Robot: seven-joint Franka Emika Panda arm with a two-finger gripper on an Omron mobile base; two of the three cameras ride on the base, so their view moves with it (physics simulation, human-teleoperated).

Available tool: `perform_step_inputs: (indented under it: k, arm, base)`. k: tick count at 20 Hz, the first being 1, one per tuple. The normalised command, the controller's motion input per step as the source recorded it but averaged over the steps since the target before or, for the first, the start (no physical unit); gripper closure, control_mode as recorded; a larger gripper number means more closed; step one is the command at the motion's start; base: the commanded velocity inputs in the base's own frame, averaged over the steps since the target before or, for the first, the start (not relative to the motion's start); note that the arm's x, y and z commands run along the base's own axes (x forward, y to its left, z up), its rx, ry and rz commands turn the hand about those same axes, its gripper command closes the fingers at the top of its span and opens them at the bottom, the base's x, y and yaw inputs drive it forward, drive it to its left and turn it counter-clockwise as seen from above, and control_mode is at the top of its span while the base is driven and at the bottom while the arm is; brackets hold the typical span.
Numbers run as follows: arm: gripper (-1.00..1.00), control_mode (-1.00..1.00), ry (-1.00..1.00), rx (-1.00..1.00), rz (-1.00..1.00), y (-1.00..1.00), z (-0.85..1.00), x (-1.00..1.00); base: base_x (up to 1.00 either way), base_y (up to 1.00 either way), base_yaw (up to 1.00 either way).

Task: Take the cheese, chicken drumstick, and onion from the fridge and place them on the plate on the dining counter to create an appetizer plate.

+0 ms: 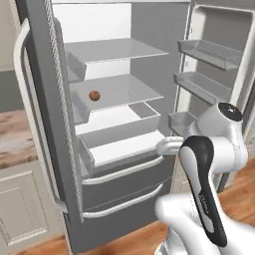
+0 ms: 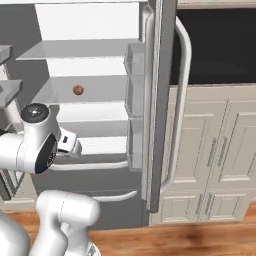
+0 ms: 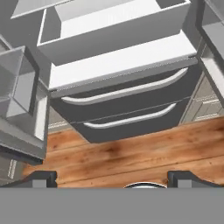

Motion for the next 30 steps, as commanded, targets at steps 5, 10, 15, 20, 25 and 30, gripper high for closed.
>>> perform_step_inputs:
  k: [5, 10, 15, 20, 25, 30]
  arm:
    - [-1.0, 1.0, 0.0, 0.0, 0.0, 0.0, 0.0, 0.0]
    - [-1.0, 1.0, 0.0, 0.0, 0.0, 0.0, 0.0, 0.0]
    - [-1.0, 1.0, 0.0, 0.0, 0.0, 0.0, 0.0, 0.0]
    - [-1.0, -1.0, 0.0, 0.0, 0.0, 0.07, 0.0, 0.14]
    - [-1.0, -1.0, 0.0, 0.0, 0.0, 0.28, 0.0, 0.42]
    - [-1.0, -1.0, -0.04, 0.0, 0.02, 0.03, 0.0, 0.36]
  base:
    - [1.0, -0.02, 0.12]
    - [1.0, 0.0, 0.19]
    - [0.95, 0.0, 0.12]
    - [0.27, 0.03, 0.0]
    - [0.0, 0.0, 0.0]
    - [0.0, 0.0, 0.0]
